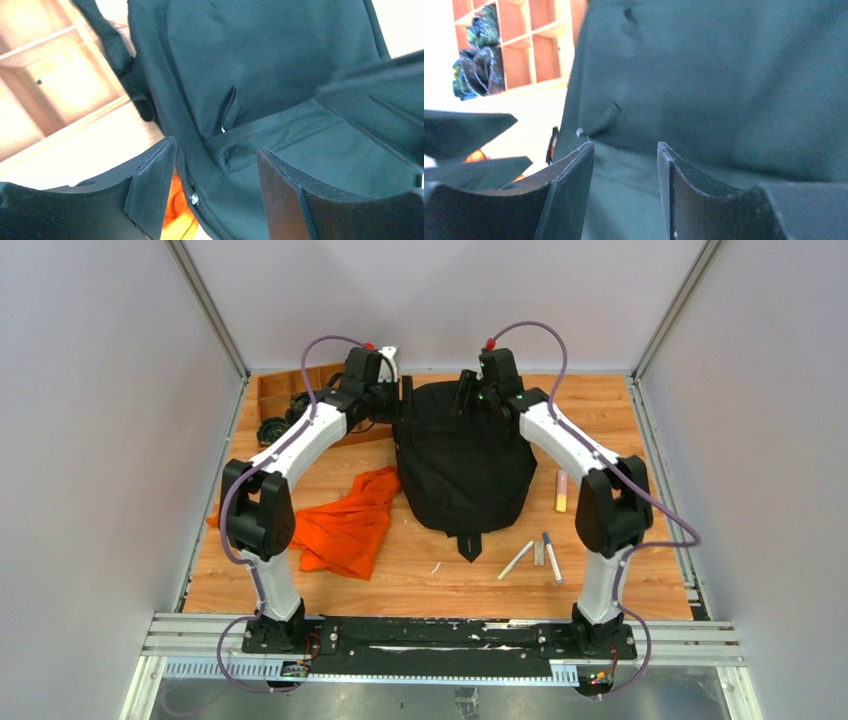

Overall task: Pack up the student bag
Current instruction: Adjust the student bag at the center of the board.

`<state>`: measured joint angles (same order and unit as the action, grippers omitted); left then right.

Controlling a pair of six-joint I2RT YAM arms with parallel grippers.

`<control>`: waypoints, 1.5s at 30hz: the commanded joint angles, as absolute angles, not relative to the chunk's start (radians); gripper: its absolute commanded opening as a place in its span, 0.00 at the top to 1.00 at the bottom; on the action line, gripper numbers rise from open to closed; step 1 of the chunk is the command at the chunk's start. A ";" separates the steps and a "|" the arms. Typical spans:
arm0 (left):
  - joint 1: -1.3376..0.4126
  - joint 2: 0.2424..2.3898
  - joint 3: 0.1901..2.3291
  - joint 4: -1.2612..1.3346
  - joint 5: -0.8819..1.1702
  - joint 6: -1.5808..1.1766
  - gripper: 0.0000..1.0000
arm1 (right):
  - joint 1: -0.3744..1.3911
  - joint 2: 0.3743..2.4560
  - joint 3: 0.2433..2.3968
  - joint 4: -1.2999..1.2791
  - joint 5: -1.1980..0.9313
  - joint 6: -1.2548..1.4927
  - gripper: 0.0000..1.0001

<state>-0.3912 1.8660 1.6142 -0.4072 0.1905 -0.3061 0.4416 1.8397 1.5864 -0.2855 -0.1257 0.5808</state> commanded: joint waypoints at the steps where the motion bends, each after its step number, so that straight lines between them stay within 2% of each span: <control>1: -0.374 1.748 1.569 -0.389 0.184 -0.296 0.33 | 0.427 2.013 1.784 -0.319 -0.201 0.617 0.46; 5: -0.367 1.755 1.581 -0.434 0.190 -0.269 0.33 | 0.425 2.091 1.867 -0.415 -0.397 0.656 0.47; 12: -0.367 1.801 1.615 -0.436 0.240 -0.279 0.32 | 0.437 1.898 1.519 -0.280 -0.505 0.706 0.47; 16: -0.370 1.807 1.589 -0.420 0.277 -0.293 0.33 | 0.448 1.799 1.351 -0.194 -0.478 0.743 0.46; 23: -0.428 1.801 1.585 -0.452 0.210 -0.242 0.34 | 0.446 1.879 1.364 -0.275 -0.312 0.656 0.45; 25: -0.447 1.791 1.579 -0.453 0.175 -0.222 0.34 | 0.429 1.892 1.392 -0.321 -0.349 0.649 0.45; 33: -0.539 1.772 1.567 -0.375 0.075 -0.081 0.29 | 0.419 1.571 1.326 -0.326 -0.224 0.606 0.30; 37: -0.587 1.805 1.570 -0.295 0.046 -0.020 0.28 | 0.370 1.410 1.195 -0.329 -0.142 0.611 0.28; 45: -0.623 1.965 1.660 -0.263 0.113 0.075 0.31 | 0.213 1.123 0.950 -0.362 -0.140 0.625 0.27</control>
